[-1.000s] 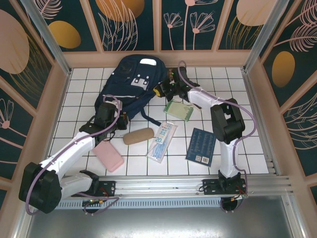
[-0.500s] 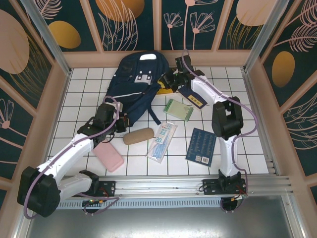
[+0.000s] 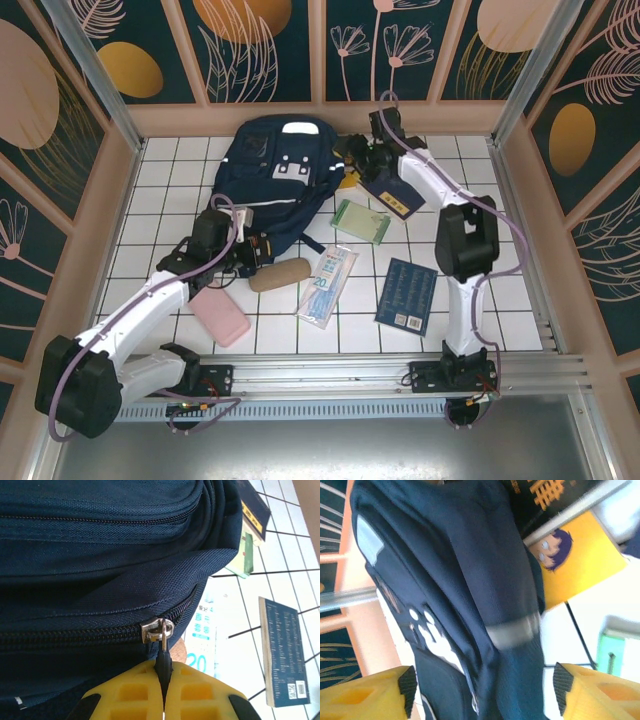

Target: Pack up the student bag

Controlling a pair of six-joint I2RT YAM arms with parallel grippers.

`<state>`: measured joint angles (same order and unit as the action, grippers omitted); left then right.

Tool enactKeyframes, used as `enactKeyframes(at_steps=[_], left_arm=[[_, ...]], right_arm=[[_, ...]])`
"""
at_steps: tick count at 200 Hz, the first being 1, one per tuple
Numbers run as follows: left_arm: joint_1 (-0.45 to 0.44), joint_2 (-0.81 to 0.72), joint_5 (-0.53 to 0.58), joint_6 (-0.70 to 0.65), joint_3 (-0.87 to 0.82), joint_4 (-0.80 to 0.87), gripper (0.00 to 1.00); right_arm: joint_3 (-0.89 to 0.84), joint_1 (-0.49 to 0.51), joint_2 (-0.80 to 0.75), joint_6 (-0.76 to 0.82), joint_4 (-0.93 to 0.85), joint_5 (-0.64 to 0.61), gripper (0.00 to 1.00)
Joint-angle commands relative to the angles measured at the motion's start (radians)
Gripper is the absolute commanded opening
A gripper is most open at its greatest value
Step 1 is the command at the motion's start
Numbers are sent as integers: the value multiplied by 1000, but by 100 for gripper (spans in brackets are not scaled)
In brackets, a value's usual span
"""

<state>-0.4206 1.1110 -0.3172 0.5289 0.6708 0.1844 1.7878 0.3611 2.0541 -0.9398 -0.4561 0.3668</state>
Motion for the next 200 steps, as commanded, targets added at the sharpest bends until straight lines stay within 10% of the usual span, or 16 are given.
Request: enactKeyframes(at_steps=[1, 61, 139, 200], left_arm=[[0, 11, -84, 22, 34, -109, 0], [-42, 56, -60, -35, 94, -80, 0], [-83, 38, -54, -81, 141, -21, 0], [-101, 23, -41, -91, 177, 17, 0]], right_arm=[[-147, 45, -193, -22, 61, -3, 69], [-532, 234, -360, -358, 352, 38, 72], [-441, 337, -190, -422, 462, 52, 76], [-361, 376, -80, -453, 498, 29, 48]])
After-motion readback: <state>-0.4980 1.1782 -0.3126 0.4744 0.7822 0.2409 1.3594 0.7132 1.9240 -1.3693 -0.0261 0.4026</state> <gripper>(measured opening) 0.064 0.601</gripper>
